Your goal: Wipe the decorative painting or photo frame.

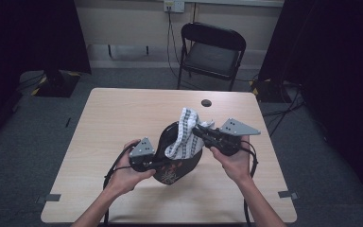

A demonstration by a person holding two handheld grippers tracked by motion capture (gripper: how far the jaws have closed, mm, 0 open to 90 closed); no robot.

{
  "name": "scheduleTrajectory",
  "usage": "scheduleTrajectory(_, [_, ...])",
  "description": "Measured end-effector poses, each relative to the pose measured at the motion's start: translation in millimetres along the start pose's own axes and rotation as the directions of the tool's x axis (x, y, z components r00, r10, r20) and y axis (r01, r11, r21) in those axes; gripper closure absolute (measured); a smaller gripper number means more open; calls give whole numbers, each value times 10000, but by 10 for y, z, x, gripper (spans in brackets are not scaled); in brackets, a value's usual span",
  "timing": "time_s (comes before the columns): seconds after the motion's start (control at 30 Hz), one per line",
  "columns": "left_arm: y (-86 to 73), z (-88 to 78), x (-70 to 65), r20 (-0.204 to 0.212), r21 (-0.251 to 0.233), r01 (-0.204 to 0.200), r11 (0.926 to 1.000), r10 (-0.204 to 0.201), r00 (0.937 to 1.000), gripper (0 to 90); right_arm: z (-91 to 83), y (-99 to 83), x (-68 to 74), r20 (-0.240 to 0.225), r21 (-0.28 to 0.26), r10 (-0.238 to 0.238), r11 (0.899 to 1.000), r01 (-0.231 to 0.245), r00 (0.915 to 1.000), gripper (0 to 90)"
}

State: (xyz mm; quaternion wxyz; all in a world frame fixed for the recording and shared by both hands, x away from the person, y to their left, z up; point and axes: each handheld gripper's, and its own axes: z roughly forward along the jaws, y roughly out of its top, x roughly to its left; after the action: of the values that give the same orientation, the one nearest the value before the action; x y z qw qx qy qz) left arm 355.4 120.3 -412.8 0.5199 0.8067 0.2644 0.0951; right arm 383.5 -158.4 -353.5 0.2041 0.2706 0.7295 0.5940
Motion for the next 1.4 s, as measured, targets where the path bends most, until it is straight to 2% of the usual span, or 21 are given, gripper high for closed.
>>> scheduleTrajectory(0.23, [3,8,7,2,-56,10,10000,-10,10000,774,-30,-89,-203,817,215,439,9987,-458,9957,842])
scheduleTrajectory(0.3, [5,8,5,11,-1,-16,10000,16,10000,774,-35,-100,-220,762,197,563,9981,-579,9955,842])
scheduleTrajectory(0.37, [4,7,4,20,44,-46,10000,46,10000,773,-35,-85,-188,655,207,459,9987,-473,9968,842])
scheduleTrajectory(0.5, [2,3,1,1,59,-97,9999,97,10000,774,-11,-39,-73,99,6,240,9997,-240,9997,842])
scheduleTrajectory(0.6, [-2,0,2,1,48,-93,9999,93,10000,775,3,-22,-24,-3,-34,40,10000,-40,10000,841])
scheduleTrajectory(0.83, [1,10,5,2,-30,-23,10000,23,10000,774,-31,-79,-189,647,175,464,9987,-476,9968,842])
scheduleTrajectory(0.9, [3,10,4,7,-7,-20,10000,20,10000,774,-33,-89,-197,596,170,554,9983,-565,9967,842])
scheduleTrajectory(1.13, [-2,3,3,17,44,-63,10000,63,10000,777,-1,-9,-4,-91,21,26,10000,-25,10000,842])
scheduleTrajectory(1.23, [-5,2,9,3,5,-35,10000,35,10000,778,5,-12,-21,12,18,34,10000,-34,10000,842])
scheduleTrajectory(1.4, [-1,7,12,-22,-52,60,10000,-60,10000,777,-23,-90,-191,523,233,454,9986,-466,9976,844])
